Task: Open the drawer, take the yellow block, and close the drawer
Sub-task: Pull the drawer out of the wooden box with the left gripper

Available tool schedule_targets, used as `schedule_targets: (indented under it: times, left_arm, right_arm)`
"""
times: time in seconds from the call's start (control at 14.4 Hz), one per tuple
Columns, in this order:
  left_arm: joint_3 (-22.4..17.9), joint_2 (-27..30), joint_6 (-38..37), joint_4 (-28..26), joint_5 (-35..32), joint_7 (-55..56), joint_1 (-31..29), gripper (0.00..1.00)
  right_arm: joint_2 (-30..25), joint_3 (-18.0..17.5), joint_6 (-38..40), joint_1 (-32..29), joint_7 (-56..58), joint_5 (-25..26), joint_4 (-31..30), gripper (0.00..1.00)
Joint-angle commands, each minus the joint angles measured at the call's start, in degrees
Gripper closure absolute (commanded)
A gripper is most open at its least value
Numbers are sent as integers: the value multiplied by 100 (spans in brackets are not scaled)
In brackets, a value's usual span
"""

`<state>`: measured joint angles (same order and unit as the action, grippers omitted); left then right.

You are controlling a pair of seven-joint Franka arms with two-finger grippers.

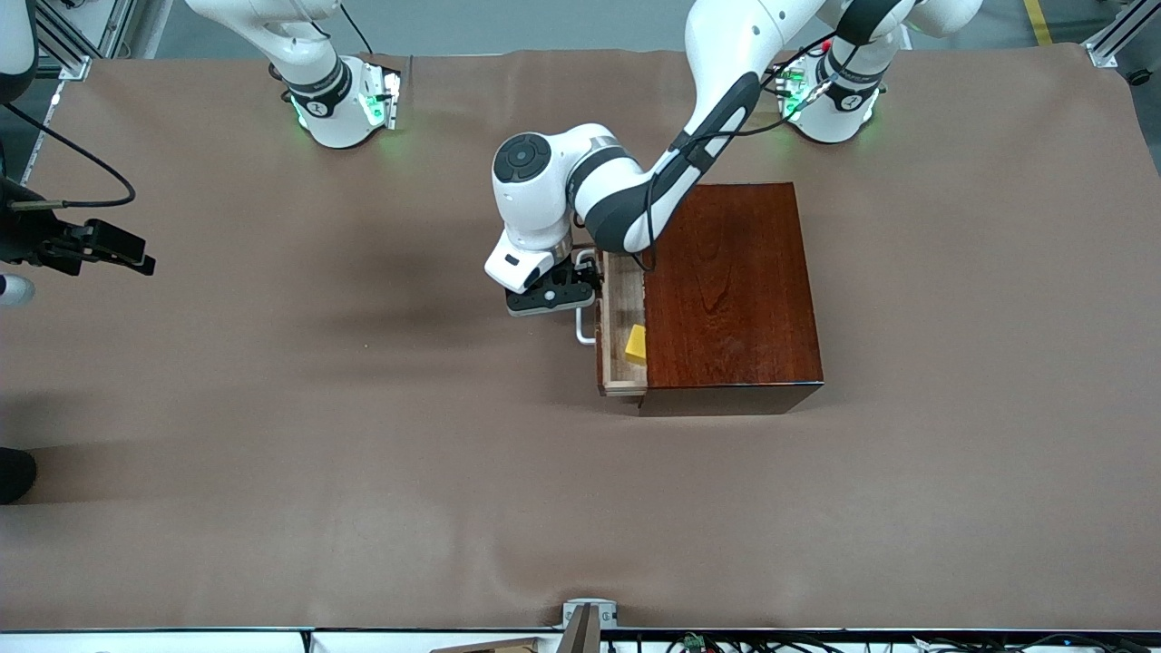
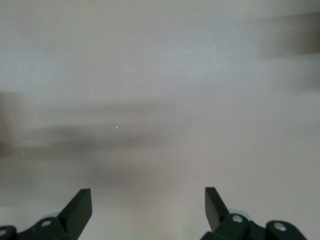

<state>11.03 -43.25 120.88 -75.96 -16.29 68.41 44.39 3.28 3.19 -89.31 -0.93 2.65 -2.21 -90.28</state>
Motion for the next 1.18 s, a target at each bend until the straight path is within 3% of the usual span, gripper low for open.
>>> schedule_targets:
  times: [0.0,0.77,1.11]
  left_arm:
    - [57,-315,769,230,240,-30,96,0]
    - [57,-465,1859,239,231,-74,218,0]
    - [57,-465,1913,257,231,-100,341,0]
  right_arm:
    - [-73,-29,36,-30,43,63,-24,0]
    - [-73,-29,36,-30,43,63,-24,0]
    - [-73,-29,36,-22,43,63,-24,0]
